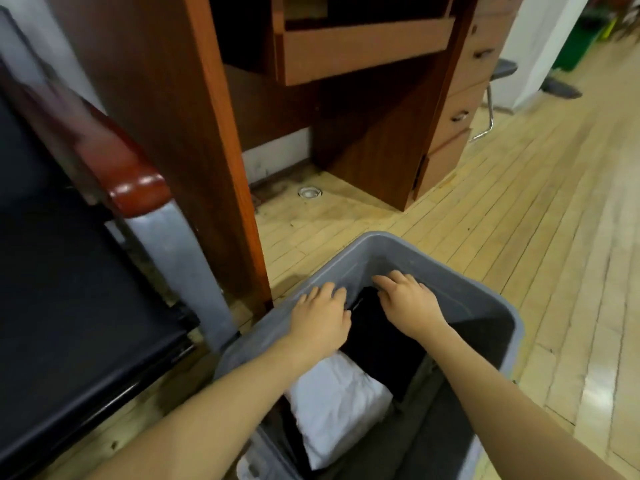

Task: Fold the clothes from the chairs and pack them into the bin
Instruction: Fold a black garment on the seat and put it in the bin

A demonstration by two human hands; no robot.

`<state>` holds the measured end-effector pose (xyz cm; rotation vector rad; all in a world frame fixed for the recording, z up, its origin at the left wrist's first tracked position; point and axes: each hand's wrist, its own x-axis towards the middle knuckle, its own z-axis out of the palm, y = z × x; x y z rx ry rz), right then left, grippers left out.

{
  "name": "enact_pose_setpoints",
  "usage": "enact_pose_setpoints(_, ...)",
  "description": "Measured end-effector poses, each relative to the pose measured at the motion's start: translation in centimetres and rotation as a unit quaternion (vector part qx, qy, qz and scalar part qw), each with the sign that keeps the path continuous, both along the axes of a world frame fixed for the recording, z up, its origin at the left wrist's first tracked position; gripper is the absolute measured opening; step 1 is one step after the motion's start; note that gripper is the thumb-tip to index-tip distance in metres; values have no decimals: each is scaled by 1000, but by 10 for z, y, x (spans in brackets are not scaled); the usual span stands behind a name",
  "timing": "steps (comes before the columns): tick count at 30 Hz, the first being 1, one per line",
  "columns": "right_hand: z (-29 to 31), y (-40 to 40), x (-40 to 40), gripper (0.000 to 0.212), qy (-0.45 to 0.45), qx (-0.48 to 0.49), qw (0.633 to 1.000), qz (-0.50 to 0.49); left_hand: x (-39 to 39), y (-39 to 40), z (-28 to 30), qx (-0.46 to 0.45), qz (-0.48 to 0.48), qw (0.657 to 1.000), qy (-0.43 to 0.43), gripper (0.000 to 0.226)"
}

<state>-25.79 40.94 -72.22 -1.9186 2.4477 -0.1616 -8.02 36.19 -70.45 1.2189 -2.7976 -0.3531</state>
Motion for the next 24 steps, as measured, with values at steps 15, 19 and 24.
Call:
enact_pose_setpoints(15,164,10,238,32,-27,-164,953,253,255,68,164,-151,181,968,91,45)
enact_pose_setpoints(19,186,-1,343,38,-31,-177,924,337,356,87,176,-170,274,942,93,47)
enact_pose_setpoints(24,199,-8,489,38,-60,-182,881,432,486,120,178,-191,390,898,65,45)
